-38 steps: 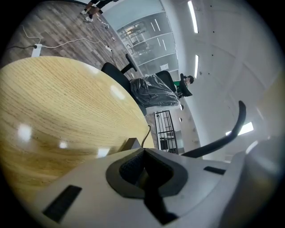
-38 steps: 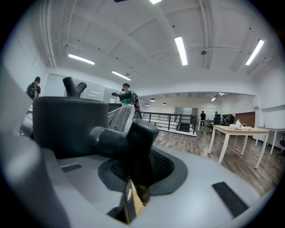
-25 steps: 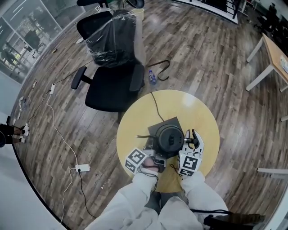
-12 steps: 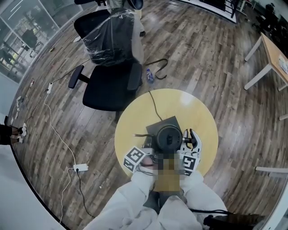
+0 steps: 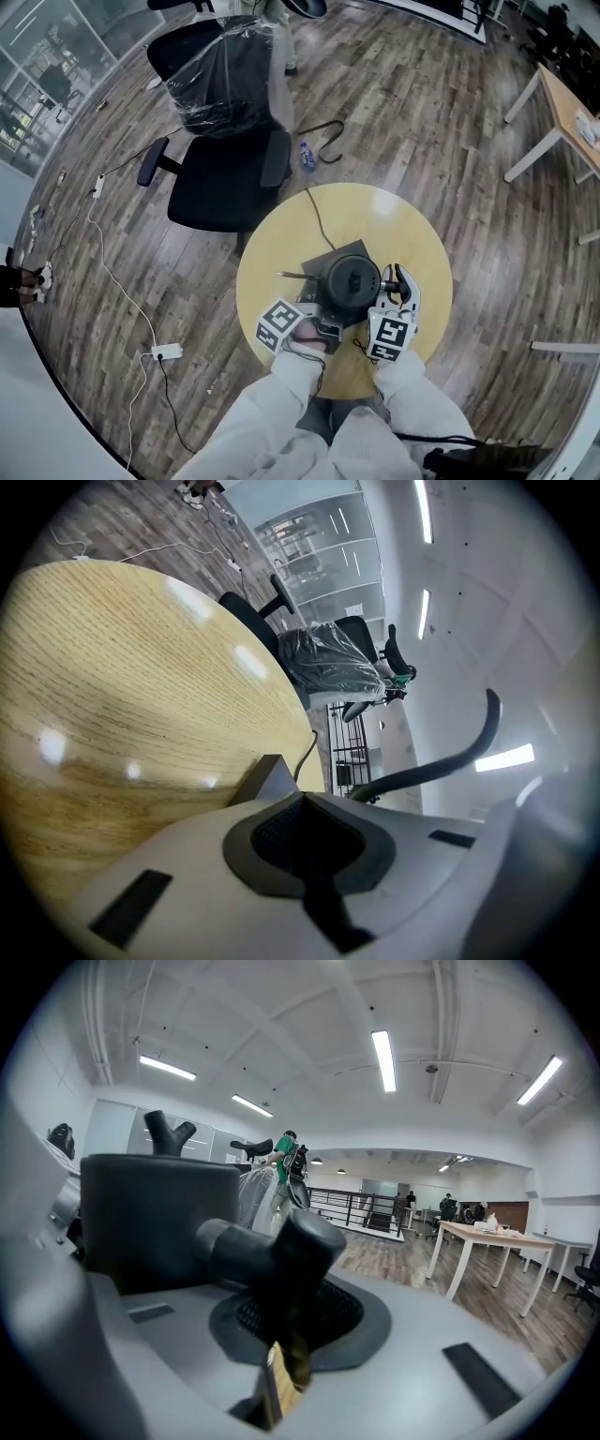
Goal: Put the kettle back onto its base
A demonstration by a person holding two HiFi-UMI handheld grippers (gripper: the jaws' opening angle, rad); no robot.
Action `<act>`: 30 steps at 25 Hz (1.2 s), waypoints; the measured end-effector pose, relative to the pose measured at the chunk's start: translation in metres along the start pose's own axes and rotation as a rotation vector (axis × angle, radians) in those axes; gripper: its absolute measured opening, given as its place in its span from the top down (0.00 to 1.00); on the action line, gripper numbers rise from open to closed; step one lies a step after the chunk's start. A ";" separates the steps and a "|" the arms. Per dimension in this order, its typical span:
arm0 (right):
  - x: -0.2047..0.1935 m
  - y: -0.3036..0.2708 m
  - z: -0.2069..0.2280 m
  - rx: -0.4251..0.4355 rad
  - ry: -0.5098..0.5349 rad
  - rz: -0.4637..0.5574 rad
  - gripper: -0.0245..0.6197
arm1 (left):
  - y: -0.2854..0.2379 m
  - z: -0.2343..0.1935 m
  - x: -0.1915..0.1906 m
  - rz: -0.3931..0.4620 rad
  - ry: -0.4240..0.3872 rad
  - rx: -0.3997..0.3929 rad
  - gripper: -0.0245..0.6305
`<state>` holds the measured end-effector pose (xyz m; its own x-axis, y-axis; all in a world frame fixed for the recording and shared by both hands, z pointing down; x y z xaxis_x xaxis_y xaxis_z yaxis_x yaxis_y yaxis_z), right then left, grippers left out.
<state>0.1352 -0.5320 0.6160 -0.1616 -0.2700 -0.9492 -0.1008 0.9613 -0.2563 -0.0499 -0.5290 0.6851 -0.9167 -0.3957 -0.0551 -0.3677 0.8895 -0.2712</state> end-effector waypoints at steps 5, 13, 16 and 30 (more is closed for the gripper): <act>0.000 -0.002 0.001 0.004 0.006 -0.014 0.89 | -0.002 0.004 -0.002 -0.014 -0.021 -0.008 0.96; 0.006 -0.009 -0.004 0.004 0.035 -0.013 0.89 | -0.006 0.002 0.004 -0.017 -0.019 -0.007 0.96; 0.008 -0.007 -0.011 0.013 0.053 0.000 0.90 | -0.005 0.000 0.009 -0.008 -0.021 -0.007 0.96; -0.006 0.009 -0.012 0.055 0.072 -0.042 0.89 | -0.005 -0.001 0.001 -0.029 0.007 -0.001 0.96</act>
<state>0.1231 -0.5224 0.6214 -0.2284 -0.3112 -0.9225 -0.0548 0.9501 -0.3070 -0.0494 -0.5338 0.6874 -0.9065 -0.4201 -0.0406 -0.3947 0.8778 -0.2714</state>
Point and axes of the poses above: the fingertips, and each gripper's own axes: y backward along the fingers, z to its right, x out of its top, the point moved 1 cm from there along y, backward along the fingers, and after that the axes turned 7 degrees about -x, right-handed, at the moved point
